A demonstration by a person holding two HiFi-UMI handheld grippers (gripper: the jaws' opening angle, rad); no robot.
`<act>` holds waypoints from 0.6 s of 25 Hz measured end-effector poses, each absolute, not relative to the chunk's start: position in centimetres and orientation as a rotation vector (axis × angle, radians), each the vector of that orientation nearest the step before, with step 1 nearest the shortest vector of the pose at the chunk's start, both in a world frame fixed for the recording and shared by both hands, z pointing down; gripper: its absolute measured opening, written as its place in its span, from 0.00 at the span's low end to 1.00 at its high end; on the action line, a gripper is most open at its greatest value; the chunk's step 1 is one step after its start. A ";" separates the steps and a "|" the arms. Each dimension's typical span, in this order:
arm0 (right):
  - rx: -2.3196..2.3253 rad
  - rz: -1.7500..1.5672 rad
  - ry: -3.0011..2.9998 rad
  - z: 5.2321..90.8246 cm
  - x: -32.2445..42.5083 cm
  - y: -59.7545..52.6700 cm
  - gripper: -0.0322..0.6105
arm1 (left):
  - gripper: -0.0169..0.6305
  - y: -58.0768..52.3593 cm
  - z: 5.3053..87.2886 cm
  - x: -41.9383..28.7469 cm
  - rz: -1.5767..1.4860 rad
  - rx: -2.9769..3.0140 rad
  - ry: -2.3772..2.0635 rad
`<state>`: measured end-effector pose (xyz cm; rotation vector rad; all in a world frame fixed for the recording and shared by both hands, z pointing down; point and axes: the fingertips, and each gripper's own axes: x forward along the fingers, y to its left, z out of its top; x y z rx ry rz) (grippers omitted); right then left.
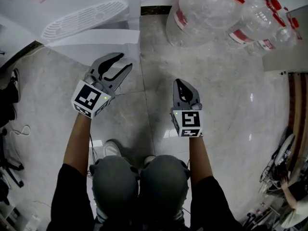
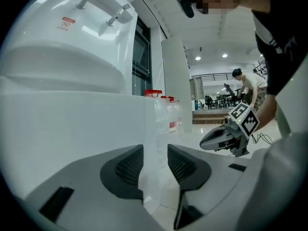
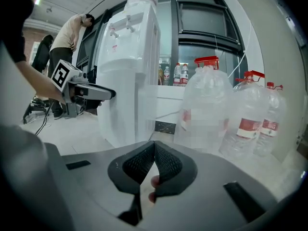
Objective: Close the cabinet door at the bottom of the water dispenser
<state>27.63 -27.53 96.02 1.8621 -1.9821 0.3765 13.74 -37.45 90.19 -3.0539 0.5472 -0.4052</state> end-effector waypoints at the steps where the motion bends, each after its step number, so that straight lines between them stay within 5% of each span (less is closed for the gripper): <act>1: 1.863 0.378 -1.976 96.2 27.8 -27.5 0.07 | 0.27 -38.2 90.3 13.9 -0.406 -3.051 0.552; 15: 1.867 0.393 -1.912 98.1 28.9 -26.5 0.07 | 0.30 -43.8 92.4 14.4 -0.417 -3.061 0.681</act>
